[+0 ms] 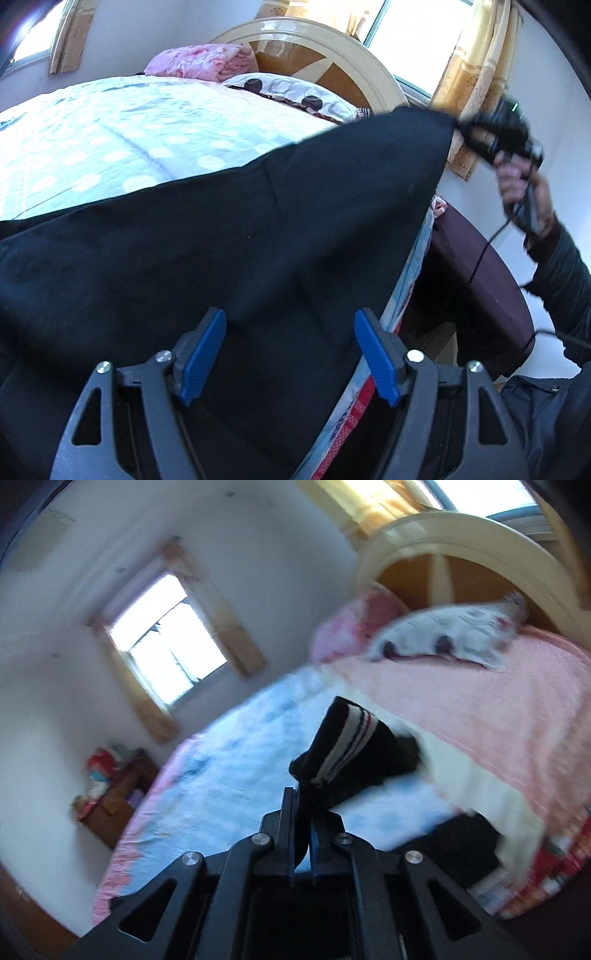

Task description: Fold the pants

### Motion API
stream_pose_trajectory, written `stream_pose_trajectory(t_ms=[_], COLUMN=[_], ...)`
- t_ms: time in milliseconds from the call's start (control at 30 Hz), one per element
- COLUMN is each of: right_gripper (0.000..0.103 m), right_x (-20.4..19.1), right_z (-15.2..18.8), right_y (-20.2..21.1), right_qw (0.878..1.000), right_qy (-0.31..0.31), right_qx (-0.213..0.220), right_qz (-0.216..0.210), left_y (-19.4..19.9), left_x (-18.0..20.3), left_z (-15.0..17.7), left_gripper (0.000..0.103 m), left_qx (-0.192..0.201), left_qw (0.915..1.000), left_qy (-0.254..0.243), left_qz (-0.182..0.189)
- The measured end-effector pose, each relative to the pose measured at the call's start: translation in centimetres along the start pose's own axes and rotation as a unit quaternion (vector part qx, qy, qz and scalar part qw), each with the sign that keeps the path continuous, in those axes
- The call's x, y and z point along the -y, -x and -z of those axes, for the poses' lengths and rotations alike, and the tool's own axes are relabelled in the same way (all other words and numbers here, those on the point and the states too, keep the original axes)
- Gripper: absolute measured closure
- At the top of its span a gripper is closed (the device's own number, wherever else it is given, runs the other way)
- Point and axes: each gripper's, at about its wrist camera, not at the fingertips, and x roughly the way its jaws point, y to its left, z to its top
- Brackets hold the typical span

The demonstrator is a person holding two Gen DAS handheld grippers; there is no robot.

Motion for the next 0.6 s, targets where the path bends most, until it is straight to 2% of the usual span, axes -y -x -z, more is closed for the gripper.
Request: stream_pose_trajectory(t_ms=[167,300,400,433,500,600], right_gripper=[0.097,0.096,0.088,0.088,0.071,0.066], right_x=[7.3,9.4,10.1,9.9,9.6,9.1], right_z=[4.7,5.9,5.3,4.9,3.9,2.4], right_y=[-1.0,-0.5,0.6,1.4,2.6,3.2], right_qw=[0.993,0.987,0.985,0.984,0.982,0.974], right_qy=[-0.085,-0.11,-0.12,-0.106,-0.087,-0.056], right_qx=[-0.06,-0.077,-0.067,-0.056,-0.038,-0.025], right_qz=[0.063,0.092,0.108,0.134,0.166,0.218], left_y=[0.1,0.0,0.1,0.2,0.0,0.2], left_x=[0.0,0.1,0.1,0.0,0.0,0.1], left_z=[0.0,-0.1,-0.2,-0.1,-0.3,-0.5], left_gripper=[0.028,0.028,0.028,0.028,0.028,0.028], left_qx=[-0.007,-0.013,-0.014,-0.013,-0.012,-0.012], left_qw=[0.9999,0.9998,0.9998,0.9998,0.9999,0.9999], left_qy=[-0.013,-0.017,-0.016,-0.015,-0.01,-0.002], left_qz=[-0.002,-0.002,-0.002,-0.001,-0.001,0.001])
